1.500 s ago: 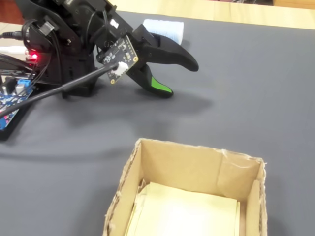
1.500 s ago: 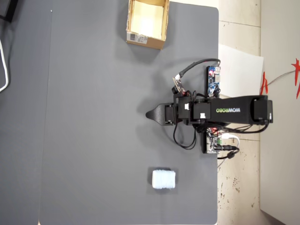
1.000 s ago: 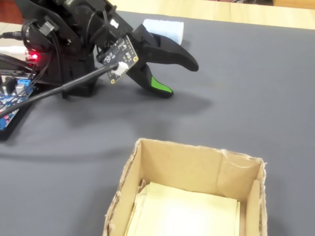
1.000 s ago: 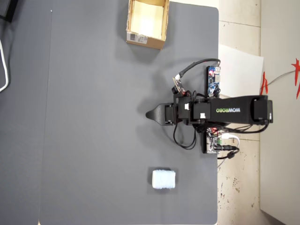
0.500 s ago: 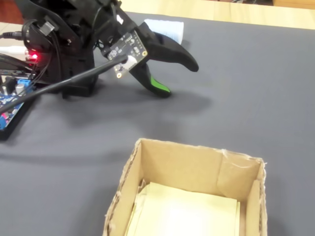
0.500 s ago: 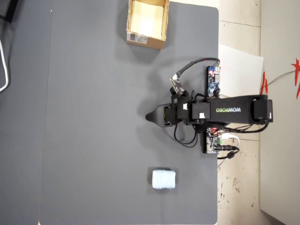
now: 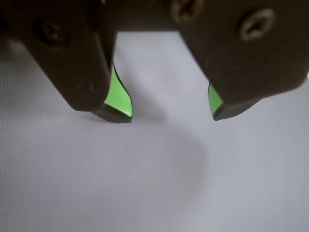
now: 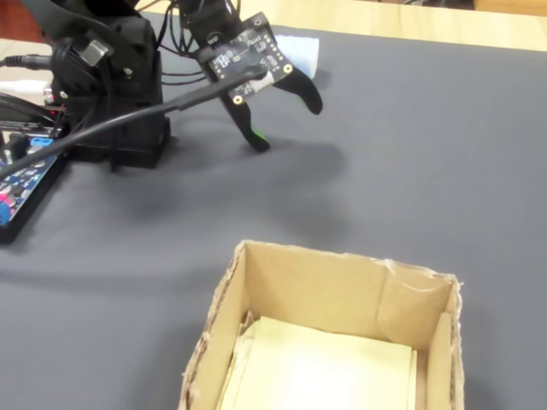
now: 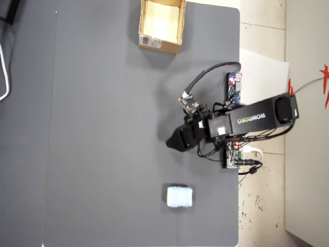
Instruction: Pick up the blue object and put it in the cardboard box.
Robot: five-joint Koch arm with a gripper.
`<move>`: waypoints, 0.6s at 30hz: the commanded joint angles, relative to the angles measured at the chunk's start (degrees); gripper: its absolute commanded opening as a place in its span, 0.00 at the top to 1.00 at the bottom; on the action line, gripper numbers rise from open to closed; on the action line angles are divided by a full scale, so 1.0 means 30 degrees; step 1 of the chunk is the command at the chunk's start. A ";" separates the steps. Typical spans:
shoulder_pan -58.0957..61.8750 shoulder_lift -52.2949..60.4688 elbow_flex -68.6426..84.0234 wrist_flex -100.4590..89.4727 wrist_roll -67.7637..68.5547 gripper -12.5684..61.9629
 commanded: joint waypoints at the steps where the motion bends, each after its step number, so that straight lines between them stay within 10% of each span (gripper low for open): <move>1: -0.0762 0.1553 -0.2051 0.0352 0.1729 0.43; 18: -0.5947 -0.4980 -1.1689 0.3691 0.3691 0.43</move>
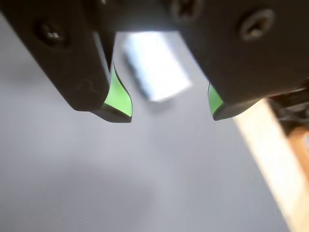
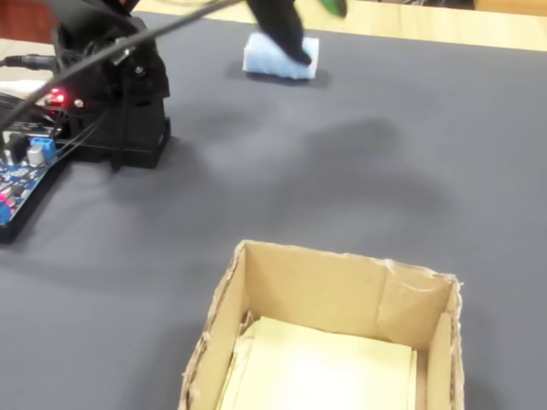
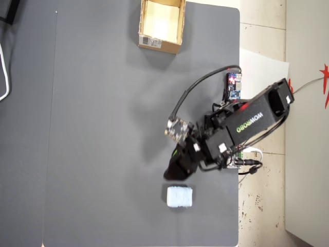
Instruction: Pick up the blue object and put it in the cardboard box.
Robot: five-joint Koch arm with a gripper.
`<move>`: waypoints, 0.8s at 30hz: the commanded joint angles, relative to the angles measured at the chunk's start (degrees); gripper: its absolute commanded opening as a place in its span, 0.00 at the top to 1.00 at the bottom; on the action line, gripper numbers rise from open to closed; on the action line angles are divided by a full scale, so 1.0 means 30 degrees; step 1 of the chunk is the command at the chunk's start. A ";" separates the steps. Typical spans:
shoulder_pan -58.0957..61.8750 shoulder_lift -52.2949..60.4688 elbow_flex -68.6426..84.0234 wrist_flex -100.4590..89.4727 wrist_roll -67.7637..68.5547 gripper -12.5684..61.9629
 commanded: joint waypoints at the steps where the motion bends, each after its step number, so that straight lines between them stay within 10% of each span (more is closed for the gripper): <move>1: -0.0674 -0.0674 -0.1963 0.0322 0.1787 0.43; 24: -0.7617 -0.6650 -0.4482 0.0996 0.2783 0.43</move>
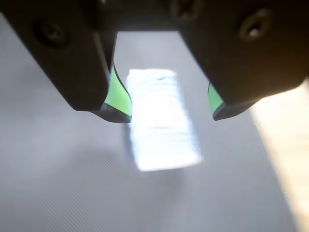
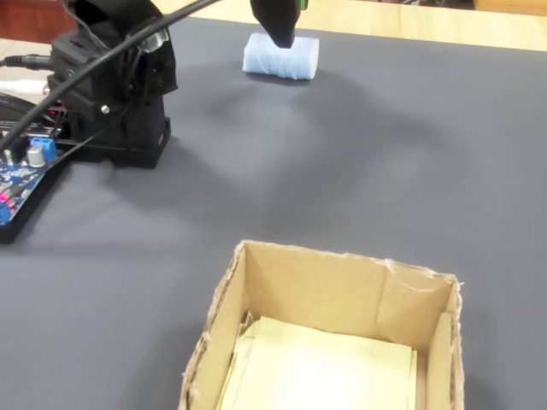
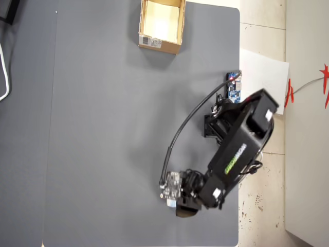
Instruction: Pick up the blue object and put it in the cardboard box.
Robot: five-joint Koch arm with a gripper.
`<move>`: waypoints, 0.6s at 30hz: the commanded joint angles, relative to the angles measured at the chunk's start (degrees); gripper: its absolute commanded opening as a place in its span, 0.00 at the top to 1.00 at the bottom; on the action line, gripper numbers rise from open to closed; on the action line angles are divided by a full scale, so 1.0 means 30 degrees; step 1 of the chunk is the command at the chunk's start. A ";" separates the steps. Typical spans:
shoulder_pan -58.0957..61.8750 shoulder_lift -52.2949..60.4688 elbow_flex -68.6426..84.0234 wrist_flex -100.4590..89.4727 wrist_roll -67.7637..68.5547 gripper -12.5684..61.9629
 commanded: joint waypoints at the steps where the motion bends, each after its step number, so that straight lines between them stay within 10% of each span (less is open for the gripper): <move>1: -0.0410 0.0176 -0.1318 -0.0996 0.1553 0.43; 18: -0.0703 -0.2051 0.1055 -0.2197 0.2139 0.44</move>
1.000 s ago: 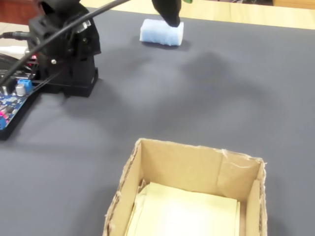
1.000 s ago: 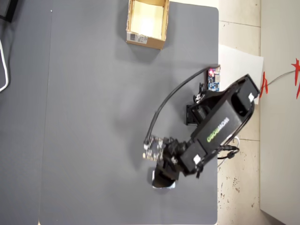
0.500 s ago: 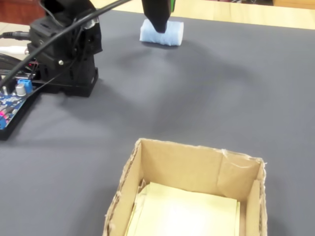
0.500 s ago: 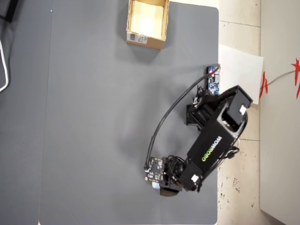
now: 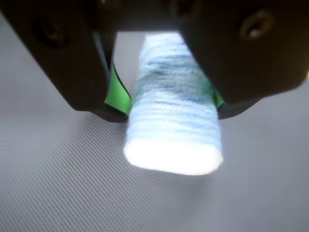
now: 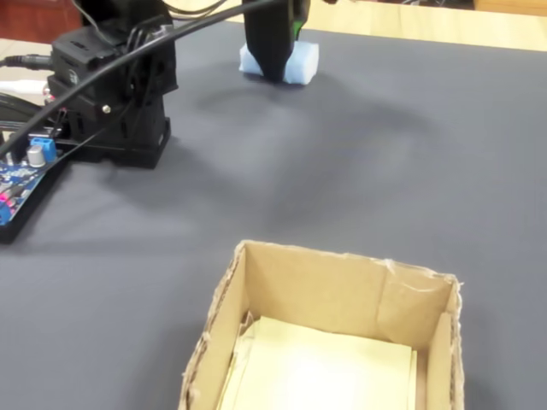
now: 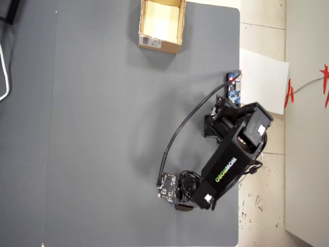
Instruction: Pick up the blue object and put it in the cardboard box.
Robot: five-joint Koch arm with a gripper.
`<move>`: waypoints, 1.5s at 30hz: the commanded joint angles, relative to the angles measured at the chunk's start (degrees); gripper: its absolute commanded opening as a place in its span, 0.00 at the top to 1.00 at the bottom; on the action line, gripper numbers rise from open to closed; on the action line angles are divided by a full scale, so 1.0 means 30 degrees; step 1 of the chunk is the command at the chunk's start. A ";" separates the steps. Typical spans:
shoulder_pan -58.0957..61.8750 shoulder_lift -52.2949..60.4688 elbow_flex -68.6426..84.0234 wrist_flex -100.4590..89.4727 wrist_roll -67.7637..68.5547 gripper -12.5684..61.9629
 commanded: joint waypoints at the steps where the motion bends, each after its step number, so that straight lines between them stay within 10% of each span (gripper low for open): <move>1: -0.0439 0.0088 -0.0293 -0.0674 0.1904 0.48; 8: -0.0205 0.0146 0.0322 -0.2139 0.0791 0.69; 45: 1.5791 1.1045 0.2549 -1.0137 -0.8086 0.69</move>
